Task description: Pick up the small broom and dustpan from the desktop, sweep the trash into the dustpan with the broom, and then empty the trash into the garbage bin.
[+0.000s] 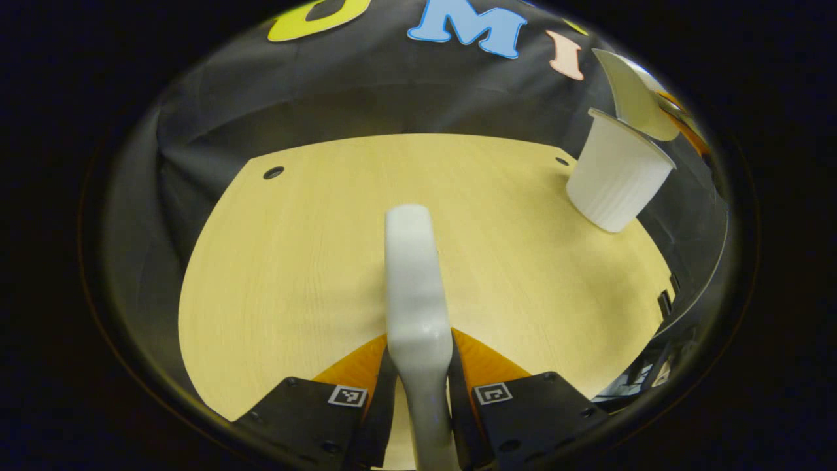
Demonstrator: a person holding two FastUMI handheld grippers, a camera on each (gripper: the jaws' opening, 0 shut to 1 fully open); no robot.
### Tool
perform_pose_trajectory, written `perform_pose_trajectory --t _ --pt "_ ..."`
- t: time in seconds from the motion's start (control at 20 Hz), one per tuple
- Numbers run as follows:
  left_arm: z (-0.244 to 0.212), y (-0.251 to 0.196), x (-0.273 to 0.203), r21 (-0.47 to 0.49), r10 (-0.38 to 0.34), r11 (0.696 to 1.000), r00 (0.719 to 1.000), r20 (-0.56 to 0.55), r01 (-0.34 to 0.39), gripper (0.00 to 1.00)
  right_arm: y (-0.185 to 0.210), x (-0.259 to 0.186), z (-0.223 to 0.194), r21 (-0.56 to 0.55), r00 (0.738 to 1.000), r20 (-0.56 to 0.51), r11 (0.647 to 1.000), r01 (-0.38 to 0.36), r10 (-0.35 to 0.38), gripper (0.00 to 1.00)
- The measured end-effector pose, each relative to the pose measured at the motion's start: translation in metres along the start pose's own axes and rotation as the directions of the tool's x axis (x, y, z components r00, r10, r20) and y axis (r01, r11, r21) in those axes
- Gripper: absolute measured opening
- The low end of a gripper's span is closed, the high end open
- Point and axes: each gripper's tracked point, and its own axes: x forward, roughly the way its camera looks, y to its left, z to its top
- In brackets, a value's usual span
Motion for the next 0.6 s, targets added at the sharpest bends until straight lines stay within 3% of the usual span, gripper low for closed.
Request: perform_pose_trajectory --t 0.1,0.25,0.35,0.45,0.6 --pt "0.000 0.006 -0.002 -0.002 0.013 1.000 1.000 -0.002 -0.013 0.47 -0.008 0.000 -0.034 -0.193 0.994 -0.035 0.976 0.097 -0.106 0.33" --pt "-0.005 0.009 0.003 -0.019 0.016 1.000 1.000 -0.013 -0.016 0.47 -0.032 0.005 -0.073 -0.395 0.966 -0.068 0.896 0.204 -0.250 0.33" --pt "-0.008 0.017 0.003 -0.025 0.030 0.999 0.999 -0.022 -0.030 0.44 -0.061 0.008 -0.094 -0.493 0.934 -0.076 0.827 0.269 -0.349 0.34" --pt "-0.011 0.024 0.007 -0.028 0.041 0.999 0.999 -0.036 -0.042 0.43 -0.100 0.013 -0.117 -0.586 0.885 -0.075 0.738 0.335 -0.460 0.34" --pt "-0.011 0.032 0.008 -0.028 0.048 0.998 0.997 -0.059 -0.049 0.43 -0.155 0.021 -0.155 -0.658 0.813 -0.081 0.644 0.391 -0.577 0.34"
